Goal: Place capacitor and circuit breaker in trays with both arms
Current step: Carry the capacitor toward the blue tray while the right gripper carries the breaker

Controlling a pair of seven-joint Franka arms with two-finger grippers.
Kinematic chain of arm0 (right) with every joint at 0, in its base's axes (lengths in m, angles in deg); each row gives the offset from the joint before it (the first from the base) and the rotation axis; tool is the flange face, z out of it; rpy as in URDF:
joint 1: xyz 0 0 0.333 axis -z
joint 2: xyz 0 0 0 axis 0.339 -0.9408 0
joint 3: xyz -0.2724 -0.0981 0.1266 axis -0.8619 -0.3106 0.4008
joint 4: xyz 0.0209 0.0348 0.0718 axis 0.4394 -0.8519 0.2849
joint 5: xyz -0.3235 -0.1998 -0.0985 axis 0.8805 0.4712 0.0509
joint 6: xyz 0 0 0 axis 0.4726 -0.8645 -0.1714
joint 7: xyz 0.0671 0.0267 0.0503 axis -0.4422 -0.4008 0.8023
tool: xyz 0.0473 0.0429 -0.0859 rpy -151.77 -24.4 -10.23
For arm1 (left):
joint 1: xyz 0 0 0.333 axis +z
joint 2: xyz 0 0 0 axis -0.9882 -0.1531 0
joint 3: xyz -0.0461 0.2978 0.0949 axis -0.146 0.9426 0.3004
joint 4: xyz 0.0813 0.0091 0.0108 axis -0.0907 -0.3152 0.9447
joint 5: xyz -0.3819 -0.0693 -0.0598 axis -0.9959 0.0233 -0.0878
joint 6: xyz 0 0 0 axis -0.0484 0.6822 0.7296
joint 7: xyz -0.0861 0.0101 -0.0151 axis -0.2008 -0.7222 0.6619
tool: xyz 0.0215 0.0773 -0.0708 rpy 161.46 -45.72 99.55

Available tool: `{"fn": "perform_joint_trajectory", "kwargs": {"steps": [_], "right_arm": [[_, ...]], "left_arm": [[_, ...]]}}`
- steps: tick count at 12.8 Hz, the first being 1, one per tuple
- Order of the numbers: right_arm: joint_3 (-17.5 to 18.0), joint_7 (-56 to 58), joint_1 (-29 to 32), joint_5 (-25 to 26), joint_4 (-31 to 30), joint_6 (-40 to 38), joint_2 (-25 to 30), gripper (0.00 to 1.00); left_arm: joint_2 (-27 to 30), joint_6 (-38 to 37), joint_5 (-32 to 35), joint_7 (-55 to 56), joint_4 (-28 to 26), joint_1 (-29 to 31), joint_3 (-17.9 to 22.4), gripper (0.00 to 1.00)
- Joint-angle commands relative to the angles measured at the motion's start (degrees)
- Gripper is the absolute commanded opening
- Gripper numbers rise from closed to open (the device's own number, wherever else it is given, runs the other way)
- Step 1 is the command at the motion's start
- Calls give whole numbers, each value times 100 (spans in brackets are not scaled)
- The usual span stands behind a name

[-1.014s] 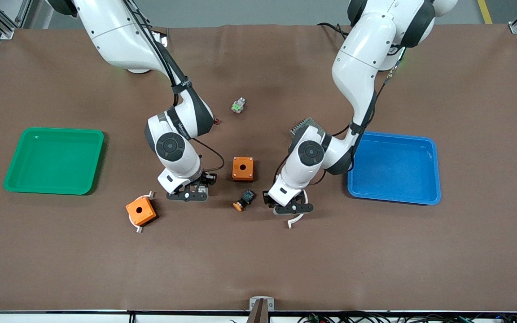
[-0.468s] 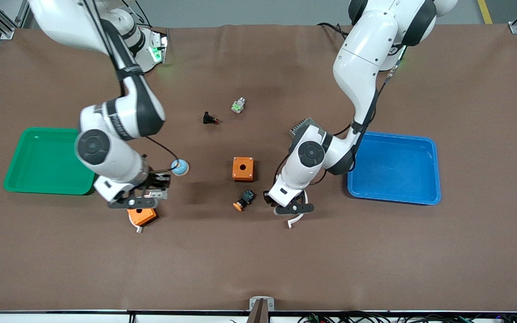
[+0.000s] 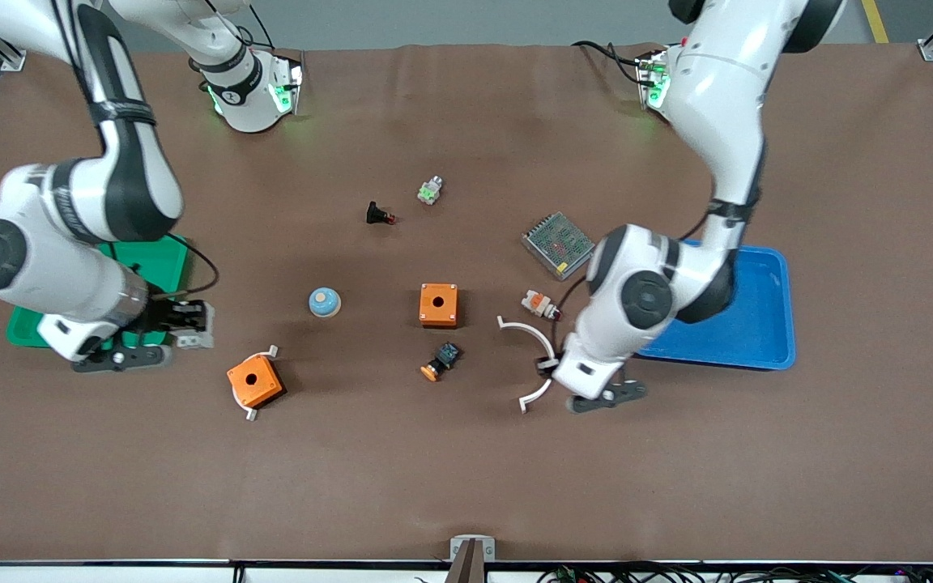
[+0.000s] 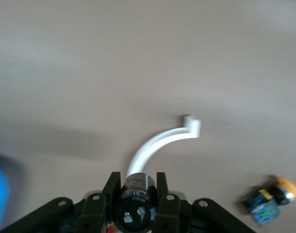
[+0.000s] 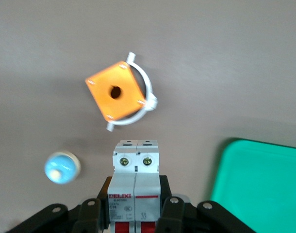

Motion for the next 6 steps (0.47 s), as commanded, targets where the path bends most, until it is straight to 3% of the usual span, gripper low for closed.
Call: {"fn": "perform_joint_trajectory", "kwargs": {"steps": [1, 3, 6], "right_arm": [[111, 842, 666, 75, -523, -106, 511, 1], [111, 1466, 1149, 75, -813, -53, 625, 1], [111, 2626, 1853, 75, -1182, 209, 652, 1]], "left_arm": [[415, -1021, 87, -273, -354, 630, -73, 7], [608, -1480, 87, -457, -643, 1070, -65, 1], [732, -1719, 428, -931, -960, 1563, -56, 0]]}}
